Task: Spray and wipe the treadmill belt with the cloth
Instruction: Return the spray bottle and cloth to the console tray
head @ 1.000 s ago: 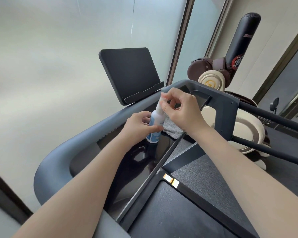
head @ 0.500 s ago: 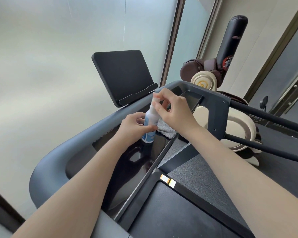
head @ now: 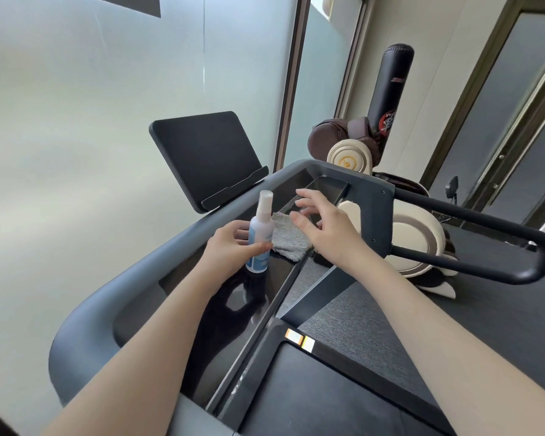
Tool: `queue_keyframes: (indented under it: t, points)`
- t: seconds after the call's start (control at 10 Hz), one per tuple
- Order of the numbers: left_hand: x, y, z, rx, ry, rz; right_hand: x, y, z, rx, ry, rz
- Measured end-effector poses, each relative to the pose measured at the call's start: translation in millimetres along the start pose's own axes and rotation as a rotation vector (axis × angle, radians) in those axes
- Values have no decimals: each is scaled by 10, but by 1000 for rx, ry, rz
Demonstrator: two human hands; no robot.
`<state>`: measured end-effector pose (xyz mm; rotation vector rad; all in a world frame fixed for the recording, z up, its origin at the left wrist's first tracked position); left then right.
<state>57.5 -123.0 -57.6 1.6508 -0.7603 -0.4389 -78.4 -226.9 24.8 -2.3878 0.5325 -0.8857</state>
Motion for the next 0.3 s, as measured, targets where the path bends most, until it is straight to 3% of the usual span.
queue_keyframes:
  t: [0.3]
  points:
    - [-60,-12,-187,-52,66,-58,-253,178,-396,-155,-4,74]
Point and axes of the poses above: each hand's wrist, its own x-axis towards the middle knuckle, its own z-axis out of the palm, y = z × x, the point moved 8 cm from there along x, towards the middle knuckle, and after that the axes turned 5 degrees about y, right-handed, at the moved point
